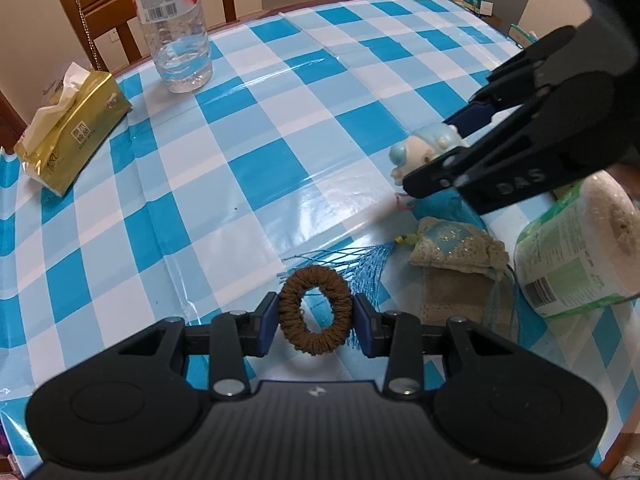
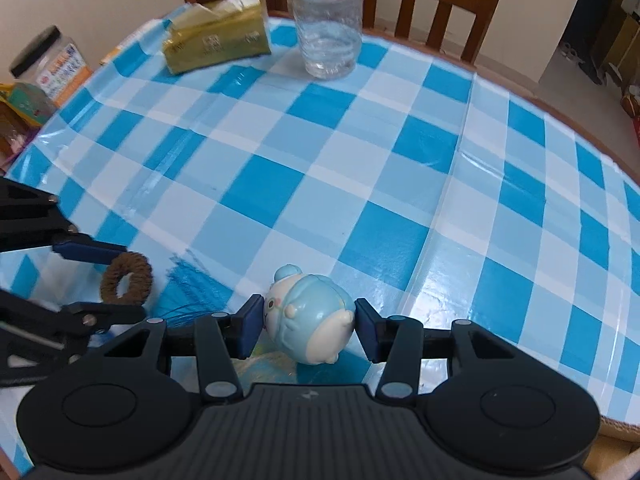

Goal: Organize soft objects
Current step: 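Carry the doll and hair tie into the box and open both tools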

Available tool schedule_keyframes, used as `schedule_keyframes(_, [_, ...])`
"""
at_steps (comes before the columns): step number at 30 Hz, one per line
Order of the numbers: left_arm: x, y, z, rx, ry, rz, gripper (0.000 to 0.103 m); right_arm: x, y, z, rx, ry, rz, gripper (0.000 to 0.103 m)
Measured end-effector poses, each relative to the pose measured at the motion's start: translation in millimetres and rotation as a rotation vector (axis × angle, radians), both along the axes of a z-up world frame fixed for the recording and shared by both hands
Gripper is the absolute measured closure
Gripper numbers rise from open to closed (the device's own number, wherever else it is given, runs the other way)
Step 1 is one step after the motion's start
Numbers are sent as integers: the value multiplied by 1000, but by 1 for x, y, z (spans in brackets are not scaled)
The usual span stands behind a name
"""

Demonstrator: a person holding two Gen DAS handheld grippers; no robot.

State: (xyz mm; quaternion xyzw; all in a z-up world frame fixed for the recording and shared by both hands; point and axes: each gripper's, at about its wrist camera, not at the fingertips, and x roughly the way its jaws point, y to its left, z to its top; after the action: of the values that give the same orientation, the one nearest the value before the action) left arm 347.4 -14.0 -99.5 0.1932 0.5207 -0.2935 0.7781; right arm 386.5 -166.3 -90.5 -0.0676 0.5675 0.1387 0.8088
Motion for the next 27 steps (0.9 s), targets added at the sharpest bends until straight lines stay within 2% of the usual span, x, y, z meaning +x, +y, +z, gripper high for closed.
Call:
schedule_keyframes(8, [-20, 2, 30, -5, -33, -35, 65, -38, 5, 49, 67, -70, 34, 49])
schedule_keyframes(15, [-53, -2, 61, -22, -79, -77, 65, -94, 5, 96, 124, -151, 47, 49])
schedule_keyframes(27, [-116, -26, 93, -77, -98, -179, 65, -203, -12, 120, 136, -205, -27, 49])
